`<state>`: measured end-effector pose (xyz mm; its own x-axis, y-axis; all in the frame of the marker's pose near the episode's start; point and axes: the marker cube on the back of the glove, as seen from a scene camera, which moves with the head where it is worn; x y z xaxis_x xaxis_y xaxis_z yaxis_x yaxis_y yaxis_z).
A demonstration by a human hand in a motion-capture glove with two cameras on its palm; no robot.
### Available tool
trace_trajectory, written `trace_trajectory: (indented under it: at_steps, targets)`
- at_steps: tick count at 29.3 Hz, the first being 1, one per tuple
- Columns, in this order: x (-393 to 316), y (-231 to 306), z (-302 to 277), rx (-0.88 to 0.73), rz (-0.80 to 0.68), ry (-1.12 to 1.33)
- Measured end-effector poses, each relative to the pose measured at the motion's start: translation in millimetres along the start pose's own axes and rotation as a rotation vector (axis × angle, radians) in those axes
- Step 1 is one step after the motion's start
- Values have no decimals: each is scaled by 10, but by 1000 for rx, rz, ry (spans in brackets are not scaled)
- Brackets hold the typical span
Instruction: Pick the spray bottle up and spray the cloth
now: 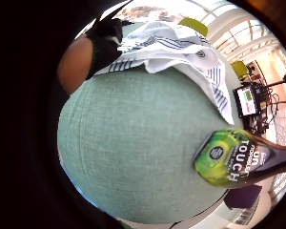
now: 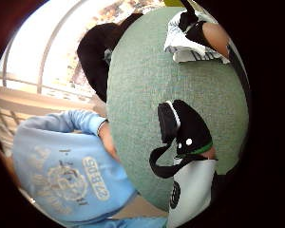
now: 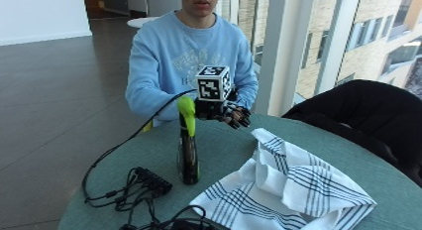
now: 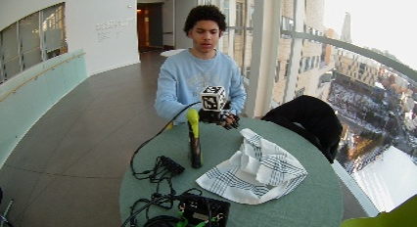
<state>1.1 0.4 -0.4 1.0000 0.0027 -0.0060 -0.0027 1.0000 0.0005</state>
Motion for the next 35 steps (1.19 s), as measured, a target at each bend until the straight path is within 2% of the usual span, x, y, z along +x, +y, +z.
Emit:
trace_trajectory:
  at_steps: [12, 19, 26, 35]
  targets:
    - [78, 111, -60, 2, 37, -5]
    - [132, 360, -143, 33, 105, -21]
    - [291, 892, -311, 191, 244, -176]
    - [624, 1483, -416, 440, 430, -248]
